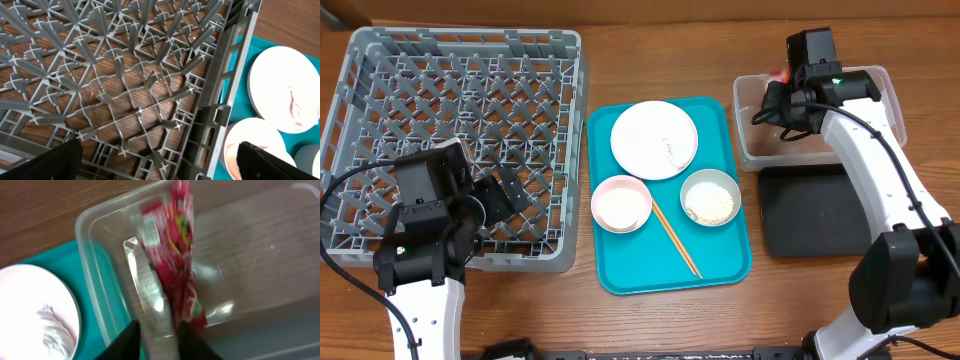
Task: Sort waste into correct bins and load items into the dishwasher
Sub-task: 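Grasp the red wrapper and drop it into the clear bin, then move the right gripper to the white bowl of rice and grasp it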
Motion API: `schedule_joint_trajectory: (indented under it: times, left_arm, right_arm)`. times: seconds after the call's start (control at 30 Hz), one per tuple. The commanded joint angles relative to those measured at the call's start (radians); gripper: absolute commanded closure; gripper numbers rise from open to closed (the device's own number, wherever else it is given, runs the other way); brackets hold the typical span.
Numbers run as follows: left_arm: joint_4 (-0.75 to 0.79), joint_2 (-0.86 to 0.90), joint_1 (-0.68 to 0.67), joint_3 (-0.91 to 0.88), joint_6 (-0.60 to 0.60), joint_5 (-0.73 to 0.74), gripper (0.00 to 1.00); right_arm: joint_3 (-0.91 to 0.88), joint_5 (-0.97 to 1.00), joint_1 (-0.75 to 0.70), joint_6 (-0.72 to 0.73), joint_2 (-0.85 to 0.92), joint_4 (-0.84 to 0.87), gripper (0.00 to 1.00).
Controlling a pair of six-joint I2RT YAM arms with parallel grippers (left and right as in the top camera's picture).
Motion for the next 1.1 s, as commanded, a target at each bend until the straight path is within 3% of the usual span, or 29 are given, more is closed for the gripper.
schedule_joint_trajectory:
  times: [0.0, 0.03, 0.2, 0.6, 0.93, 1.07]
  left_arm:
    - [0.005, 0.006, 0.005, 0.029, -0.01, -0.007, 0.0]
    - [0.005, 0.006, 0.005, 0.029, -0.01, -0.007, 0.0]
    - [0.005, 0.006, 0.005, 0.029, -0.01, -0.007, 0.0]
    - [0.005, 0.006, 0.005, 0.029, -0.01, -0.007, 0.0]
    - [0.004, 0.006, 0.005, 0.029, -0.01, -0.007, 0.0]
    - [0.004, 0.006, 0.005, 0.029, -0.01, -0.007, 0.0]
  right_arm:
    - [0.015, -0.066, 0.004, 0.005, -0.01, 0.015, 0.41]
    - [0.023, -0.102, 0.004, 0.002, -0.01, 0.018, 0.35]
    - [0.047, -0.359, 0.032, -0.006, -0.009, 0.085, 0.38]
    - [0.045, -0.048, 0.302, -0.04, 0.072, 0.108, 0.38]
    - [0.045, -0.052, 0.345, -0.021, 0.253, 0.113, 0.39]
    - [0.045, -0.052, 0.351, -0.021, 0.298, 0.121, 0.44]
